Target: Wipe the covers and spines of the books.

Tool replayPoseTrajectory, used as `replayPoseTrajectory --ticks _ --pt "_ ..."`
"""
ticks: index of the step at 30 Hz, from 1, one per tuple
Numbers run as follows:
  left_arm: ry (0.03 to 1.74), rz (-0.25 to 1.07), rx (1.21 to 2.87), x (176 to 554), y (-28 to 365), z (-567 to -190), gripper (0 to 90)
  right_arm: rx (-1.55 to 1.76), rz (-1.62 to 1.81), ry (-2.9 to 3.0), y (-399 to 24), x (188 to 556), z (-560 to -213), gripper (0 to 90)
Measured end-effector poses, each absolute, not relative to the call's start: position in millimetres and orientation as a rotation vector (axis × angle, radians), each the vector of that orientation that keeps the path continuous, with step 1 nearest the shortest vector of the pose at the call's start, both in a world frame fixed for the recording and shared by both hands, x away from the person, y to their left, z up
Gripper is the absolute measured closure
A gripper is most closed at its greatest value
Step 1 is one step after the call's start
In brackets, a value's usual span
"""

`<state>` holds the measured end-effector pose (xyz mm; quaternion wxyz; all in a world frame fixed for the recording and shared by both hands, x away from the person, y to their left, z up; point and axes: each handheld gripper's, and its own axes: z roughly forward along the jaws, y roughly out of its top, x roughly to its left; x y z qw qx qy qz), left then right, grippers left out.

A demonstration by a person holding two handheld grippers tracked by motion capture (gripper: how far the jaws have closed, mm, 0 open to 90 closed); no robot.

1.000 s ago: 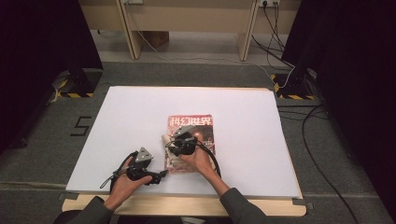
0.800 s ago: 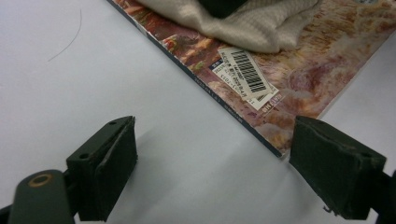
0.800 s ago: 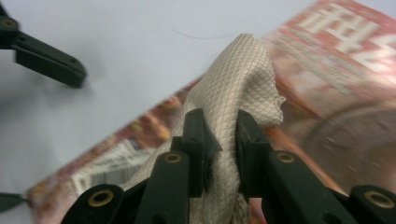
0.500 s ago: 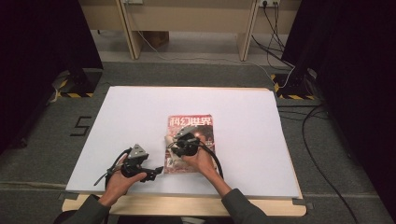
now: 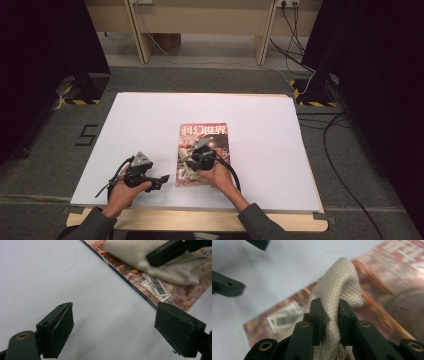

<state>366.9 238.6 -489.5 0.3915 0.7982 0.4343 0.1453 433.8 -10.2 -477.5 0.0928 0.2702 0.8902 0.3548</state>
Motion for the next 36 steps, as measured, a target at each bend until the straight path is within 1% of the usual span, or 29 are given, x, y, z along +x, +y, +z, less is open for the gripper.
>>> replayPoseTrajectory --ticks 3,6,9,14,23,31,36 --pt "1.106 0.370 2.024 367.4 239.6 -489.3 14.9 0.855 1.029 2.611 -27.6 439.3 -476.6 76.4" --pt "1.109 0.372 2.029 367.8 239.0 -490.1 15.0 0.886 1.033 2.598 -35.4 439.4 -476.7 76.4" --pt "1.107 0.372 2.032 368.1 238.7 -490.2 14.9 0.851 1.013 2.600 -31.1 434.0 -476.1 76.5" --pt "1.109 0.373 2.033 368.2 238.9 -490.8 15.0 0.771 1.027 2.643 -12.0 418.5 -476.6 76.5" --pt "1.122 0.384 2.023 370.2 241.5 -490.6 15.0 0.701 1.100 2.717 11.4 399.4 -478.9 76.5" --pt "1.147 0.395 2.019 370.3 245.0 -490.1 15.0 0.723 1.082 2.700 5.0 404.0 -478.3 76.3" --pt "1.199 0.448 1.989 371.9 250.0 -489.5 14.9 0.730 1.060 2.679 2.8 404.2 -477.8 76.5"
